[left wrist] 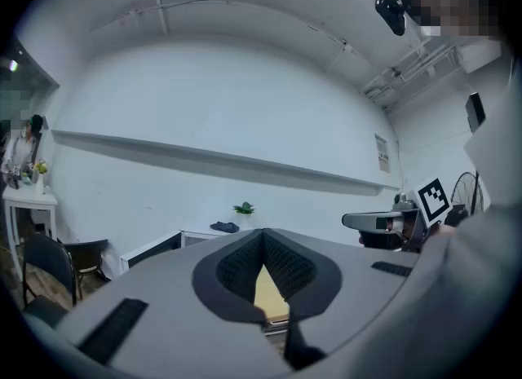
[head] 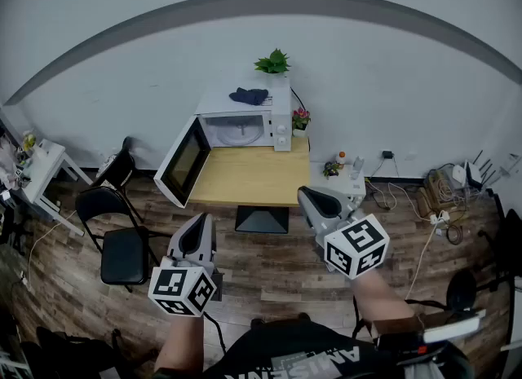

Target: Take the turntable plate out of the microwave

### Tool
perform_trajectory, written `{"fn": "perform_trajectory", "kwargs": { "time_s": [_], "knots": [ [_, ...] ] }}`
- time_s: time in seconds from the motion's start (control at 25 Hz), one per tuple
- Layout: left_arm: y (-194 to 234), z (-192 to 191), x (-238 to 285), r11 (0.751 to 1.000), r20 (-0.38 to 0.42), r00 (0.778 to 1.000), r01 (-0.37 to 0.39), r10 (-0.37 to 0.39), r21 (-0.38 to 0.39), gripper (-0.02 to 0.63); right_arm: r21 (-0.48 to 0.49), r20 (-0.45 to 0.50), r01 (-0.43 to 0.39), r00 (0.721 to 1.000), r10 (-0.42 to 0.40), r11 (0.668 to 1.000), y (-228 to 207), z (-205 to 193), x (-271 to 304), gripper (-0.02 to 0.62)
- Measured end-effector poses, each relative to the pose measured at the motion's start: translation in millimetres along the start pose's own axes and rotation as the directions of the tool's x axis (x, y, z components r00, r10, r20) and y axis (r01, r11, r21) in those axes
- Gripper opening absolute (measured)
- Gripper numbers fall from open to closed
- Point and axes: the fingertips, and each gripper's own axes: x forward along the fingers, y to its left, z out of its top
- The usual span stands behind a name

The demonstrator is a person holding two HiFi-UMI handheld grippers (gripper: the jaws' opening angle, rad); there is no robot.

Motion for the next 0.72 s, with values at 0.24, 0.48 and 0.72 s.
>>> {"fn": "perform_trajectory", "kwargs": {
  "time_s": [0.24,0.48,0.72],
  "knots": [
    [2,-2,-3,1.0,-0.002,1.0,0.009,-0.009,-0.021,0.0,-0.003,-0.004,0.005,1.0,-0.005,1.0,3,-1,0,0.005],
    [9,-1,-4,1.0,0.004,1.0,0.006,-0.006,-0.023,0.0,0.018,0.016,0.019,1.0,-0.019,1.0,6,0,1,0.005],
    [18,2,-6,1.0,0.0,1.0,-0.001,0.001,-0.014,0.0,0.034,0.013,0.043,0.999,-0.044,0.998,8,-5,10,0.005]
  ]
}}
